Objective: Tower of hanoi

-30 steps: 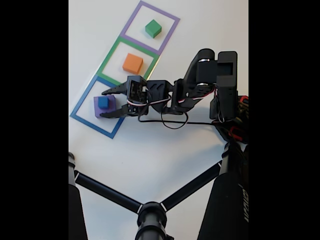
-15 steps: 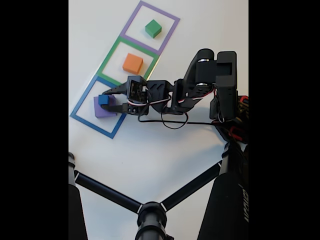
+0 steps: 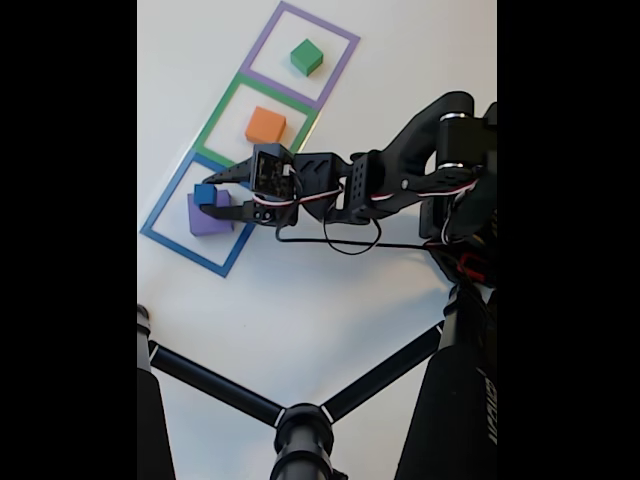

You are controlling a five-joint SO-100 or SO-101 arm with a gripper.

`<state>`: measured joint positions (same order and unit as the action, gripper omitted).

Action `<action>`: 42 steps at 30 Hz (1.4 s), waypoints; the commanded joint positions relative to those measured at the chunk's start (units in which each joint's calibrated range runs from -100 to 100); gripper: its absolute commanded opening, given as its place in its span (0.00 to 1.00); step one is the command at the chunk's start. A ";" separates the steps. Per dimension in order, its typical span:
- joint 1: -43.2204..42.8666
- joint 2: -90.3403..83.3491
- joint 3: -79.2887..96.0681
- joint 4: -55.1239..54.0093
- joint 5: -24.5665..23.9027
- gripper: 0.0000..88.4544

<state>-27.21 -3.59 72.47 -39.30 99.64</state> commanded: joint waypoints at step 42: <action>55.21 -48.13 -64.19 124.40 0.36 0.03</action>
<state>24.63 -50.70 10.31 84.93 99.64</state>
